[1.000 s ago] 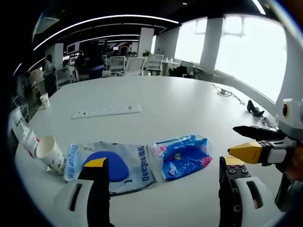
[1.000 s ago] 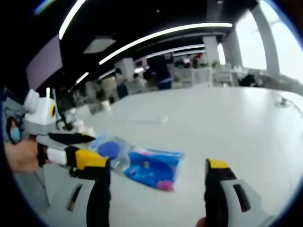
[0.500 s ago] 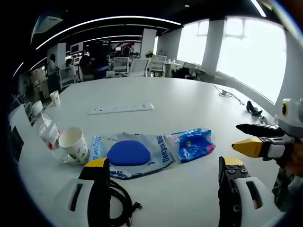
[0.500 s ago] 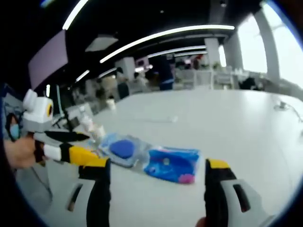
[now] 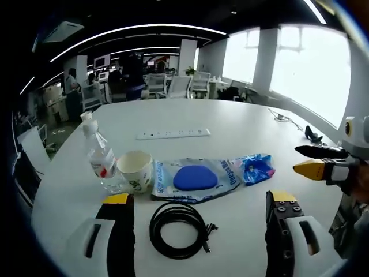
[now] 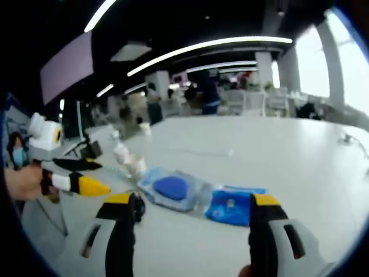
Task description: Arrange the tabletop items into an orderly group along one side of the table until the central work area is clear of visible clutter.
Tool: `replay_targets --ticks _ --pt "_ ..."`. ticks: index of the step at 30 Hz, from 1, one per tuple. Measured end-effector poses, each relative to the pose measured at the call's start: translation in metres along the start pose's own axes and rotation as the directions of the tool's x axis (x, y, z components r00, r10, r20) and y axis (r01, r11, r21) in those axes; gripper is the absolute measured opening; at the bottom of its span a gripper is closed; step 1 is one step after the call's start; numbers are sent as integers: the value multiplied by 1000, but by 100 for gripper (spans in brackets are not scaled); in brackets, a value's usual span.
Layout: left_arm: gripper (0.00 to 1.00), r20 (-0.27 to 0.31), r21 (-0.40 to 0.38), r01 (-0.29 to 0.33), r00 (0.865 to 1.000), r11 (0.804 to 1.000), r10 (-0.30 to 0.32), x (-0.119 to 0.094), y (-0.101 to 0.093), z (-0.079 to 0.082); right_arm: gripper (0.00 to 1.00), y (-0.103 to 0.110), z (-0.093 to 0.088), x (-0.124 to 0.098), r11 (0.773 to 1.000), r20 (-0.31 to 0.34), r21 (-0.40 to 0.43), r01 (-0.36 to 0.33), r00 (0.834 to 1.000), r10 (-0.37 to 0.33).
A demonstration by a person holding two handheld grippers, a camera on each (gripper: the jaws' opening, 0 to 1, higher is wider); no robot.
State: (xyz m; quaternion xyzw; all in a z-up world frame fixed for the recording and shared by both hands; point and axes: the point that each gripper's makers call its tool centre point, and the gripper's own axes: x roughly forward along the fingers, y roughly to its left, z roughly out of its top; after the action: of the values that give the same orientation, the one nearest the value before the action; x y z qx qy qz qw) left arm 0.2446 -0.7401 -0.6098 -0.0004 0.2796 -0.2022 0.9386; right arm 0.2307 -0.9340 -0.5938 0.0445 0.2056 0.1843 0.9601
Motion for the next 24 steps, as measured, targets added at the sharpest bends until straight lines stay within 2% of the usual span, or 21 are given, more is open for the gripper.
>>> replay_targets --ticks 7,12,14,24 --pt "94 -14 -19 -8 1000 1000 8 -19 34 -15 78 27 -2 -2 1000 -9 -12 11 1000 -11" --pt "94 -8 -27 -17 1000 999 17 -32 57 -20 77 41 -5 -1 1000 -13 -22 18 1000 -18" --pt "94 -3 -33 -30 1000 999 30 -40 71 -24 77 45 -7 0 999 -15 -20 25 1000 -25" --pt "93 -3 -42 -57 998 997 57 -60 114 -36 76 79 -13 17 1000 -16 -9 23 1000 -23"
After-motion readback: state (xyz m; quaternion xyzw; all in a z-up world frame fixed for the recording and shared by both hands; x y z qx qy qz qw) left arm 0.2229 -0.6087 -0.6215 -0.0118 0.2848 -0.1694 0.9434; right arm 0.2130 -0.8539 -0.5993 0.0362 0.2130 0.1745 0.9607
